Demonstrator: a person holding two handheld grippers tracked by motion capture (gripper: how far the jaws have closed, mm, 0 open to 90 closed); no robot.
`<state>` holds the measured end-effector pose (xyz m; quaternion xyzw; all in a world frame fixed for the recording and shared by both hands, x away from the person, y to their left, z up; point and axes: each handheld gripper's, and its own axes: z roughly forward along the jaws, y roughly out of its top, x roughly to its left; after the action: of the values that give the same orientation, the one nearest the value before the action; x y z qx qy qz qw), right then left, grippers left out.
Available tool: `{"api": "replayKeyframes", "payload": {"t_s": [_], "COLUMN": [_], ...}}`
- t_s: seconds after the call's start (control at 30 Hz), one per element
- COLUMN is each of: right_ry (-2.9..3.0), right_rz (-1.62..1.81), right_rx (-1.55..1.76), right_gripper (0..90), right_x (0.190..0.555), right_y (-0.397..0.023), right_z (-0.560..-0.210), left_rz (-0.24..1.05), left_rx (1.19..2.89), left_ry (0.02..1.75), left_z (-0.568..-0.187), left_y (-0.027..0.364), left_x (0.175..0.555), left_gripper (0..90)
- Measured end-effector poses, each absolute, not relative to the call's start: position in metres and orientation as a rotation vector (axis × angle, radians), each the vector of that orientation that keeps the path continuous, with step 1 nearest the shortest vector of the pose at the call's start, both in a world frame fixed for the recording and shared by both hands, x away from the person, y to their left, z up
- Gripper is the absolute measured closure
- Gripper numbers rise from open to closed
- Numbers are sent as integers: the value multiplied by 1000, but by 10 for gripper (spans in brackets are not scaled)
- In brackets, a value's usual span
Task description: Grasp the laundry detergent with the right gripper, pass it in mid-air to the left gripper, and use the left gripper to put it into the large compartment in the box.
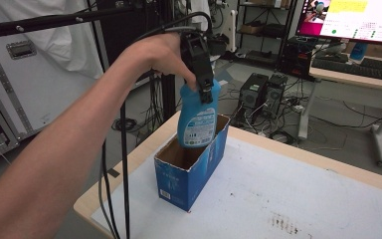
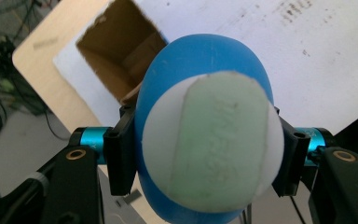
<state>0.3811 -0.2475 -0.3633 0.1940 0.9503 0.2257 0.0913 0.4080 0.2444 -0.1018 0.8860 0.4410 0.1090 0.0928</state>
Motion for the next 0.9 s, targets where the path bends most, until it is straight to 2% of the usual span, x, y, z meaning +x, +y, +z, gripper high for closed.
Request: {"api": "replayKeyframes", "payload": {"t_s": [0.37,0.83,0.9], "right_ry": [2831,2839,2833], "right_rz": [655,629,626], "right_rx": [574,593,604], "right_gripper": [120,120,120], "right_x": [380,379,379], "right_y": [-245,-243,-243], "right_z": [-368,-376,-378], "left_rz": [302,218,209], "left_rx": [2647,2714,2740], "left_ry": [1351,1204,1131], "left_z": [-131,-191,-202], "left_y": [258,269,274], "left_x": [415,421,421], "left_gripper": [379,379,379]}}
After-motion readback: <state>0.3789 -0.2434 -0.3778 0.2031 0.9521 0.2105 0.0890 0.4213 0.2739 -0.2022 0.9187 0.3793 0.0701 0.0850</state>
